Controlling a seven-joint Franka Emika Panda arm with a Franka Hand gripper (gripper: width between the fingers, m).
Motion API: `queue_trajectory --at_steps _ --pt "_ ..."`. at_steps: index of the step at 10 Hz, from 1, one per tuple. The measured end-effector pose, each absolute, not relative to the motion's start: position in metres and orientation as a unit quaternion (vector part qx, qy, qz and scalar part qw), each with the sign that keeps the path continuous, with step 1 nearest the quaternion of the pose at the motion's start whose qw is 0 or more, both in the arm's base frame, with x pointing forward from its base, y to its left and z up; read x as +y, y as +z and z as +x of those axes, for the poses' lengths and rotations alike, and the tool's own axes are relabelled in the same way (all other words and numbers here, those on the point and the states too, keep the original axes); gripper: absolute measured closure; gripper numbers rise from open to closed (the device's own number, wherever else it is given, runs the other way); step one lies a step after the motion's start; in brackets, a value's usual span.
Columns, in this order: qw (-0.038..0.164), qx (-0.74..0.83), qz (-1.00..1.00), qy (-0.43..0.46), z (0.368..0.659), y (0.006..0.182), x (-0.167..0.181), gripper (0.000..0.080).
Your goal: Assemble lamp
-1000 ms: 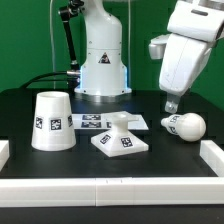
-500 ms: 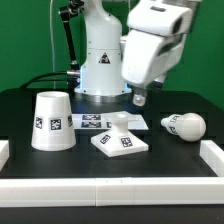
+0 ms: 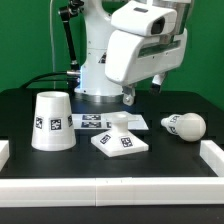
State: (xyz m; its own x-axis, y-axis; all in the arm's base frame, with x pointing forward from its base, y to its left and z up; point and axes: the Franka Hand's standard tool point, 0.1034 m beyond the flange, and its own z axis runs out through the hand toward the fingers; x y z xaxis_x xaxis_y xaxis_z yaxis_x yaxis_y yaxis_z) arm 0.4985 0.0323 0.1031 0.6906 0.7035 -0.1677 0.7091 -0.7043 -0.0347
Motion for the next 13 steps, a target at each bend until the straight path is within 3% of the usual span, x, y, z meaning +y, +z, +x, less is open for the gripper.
queue_trajectory --at_steps 3,6,13 --pt "0.014 0.256 0.965 -0.057 0.481 0.091 0.008 0.0100" --pt "0.013 0.161 0.985 -0.054 0.476 0.087 0.011 0.0100" --pt "0.004 0.256 0.966 -0.031 0.461 0.071 0.003 0.0100"
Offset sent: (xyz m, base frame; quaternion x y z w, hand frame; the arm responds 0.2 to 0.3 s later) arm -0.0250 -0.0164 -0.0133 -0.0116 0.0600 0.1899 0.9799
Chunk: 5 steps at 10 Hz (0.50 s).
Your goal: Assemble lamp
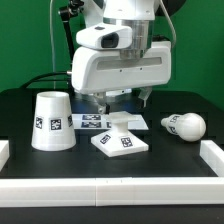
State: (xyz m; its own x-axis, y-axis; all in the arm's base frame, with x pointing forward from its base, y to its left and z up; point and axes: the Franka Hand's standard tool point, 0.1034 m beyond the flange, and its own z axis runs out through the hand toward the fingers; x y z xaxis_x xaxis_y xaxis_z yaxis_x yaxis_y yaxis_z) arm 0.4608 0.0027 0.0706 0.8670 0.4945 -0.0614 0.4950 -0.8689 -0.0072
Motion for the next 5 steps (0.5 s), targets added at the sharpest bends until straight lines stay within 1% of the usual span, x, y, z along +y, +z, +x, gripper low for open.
queue_trajectory --at_steps 5 --pt "0.003 0.261 0.965 -0.026 0.460 0.052 0.001 0.0100"
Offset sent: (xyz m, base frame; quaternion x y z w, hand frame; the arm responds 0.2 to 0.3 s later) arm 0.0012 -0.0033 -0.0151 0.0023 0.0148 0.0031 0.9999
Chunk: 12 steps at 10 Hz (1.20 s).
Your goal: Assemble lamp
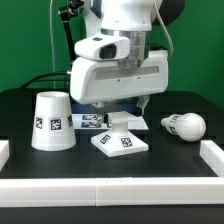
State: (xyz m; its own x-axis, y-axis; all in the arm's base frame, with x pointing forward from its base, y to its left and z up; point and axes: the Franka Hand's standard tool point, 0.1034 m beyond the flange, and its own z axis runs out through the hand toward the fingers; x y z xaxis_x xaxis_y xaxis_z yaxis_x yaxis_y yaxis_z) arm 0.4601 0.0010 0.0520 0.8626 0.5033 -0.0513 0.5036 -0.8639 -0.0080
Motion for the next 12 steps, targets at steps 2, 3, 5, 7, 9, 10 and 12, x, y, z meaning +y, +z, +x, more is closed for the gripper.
queue_trajectory --at_steps 2,3,5,7,9,10,12 --pt "0.003 0.260 0.965 -0.027 0.461 0.050 0.000 0.0100" --pt "0.003 0.260 0.965 -0.027 0.460 0.050 0.000 0.0100" --pt "0.003 0.260 0.965 -0.027 0.460 0.050 0.000 0.0266" --pt "0.003 0.260 0.965 -0.027 0.460 0.050 0.000 0.0266" --pt "0.003 0.260 0.965 -0.027 0.460 0.050 0.000 0.0266" --pt "0.003 0.260 0.965 -0.027 0.460 0.050 0.000 0.0266" --pt "-0.002 0.254 0.966 -0.040 0.474 0.051 -0.001 0.0265"
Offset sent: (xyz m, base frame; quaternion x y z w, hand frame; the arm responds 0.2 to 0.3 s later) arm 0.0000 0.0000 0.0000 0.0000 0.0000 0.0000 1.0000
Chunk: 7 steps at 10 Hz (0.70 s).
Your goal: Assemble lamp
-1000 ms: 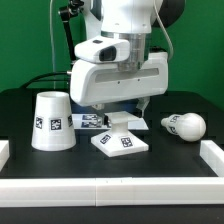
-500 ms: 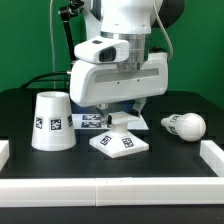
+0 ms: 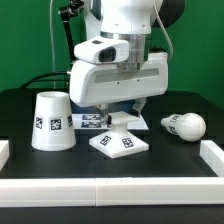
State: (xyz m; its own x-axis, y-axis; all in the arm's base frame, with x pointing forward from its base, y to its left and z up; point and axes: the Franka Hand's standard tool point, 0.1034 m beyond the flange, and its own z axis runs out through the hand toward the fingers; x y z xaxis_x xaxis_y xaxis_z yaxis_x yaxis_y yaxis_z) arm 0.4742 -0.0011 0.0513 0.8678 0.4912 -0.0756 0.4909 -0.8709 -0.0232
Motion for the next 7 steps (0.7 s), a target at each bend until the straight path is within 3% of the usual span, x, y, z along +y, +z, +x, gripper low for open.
queue_trajectory --at_steps 4,7 --pt "-0.001 -0.225 -0.974 0.018 0.536 0.051 0.010 0.0265" --pt "0.008 -0.046 -0.999 0.017 0.561 0.051 0.038 0.0265"
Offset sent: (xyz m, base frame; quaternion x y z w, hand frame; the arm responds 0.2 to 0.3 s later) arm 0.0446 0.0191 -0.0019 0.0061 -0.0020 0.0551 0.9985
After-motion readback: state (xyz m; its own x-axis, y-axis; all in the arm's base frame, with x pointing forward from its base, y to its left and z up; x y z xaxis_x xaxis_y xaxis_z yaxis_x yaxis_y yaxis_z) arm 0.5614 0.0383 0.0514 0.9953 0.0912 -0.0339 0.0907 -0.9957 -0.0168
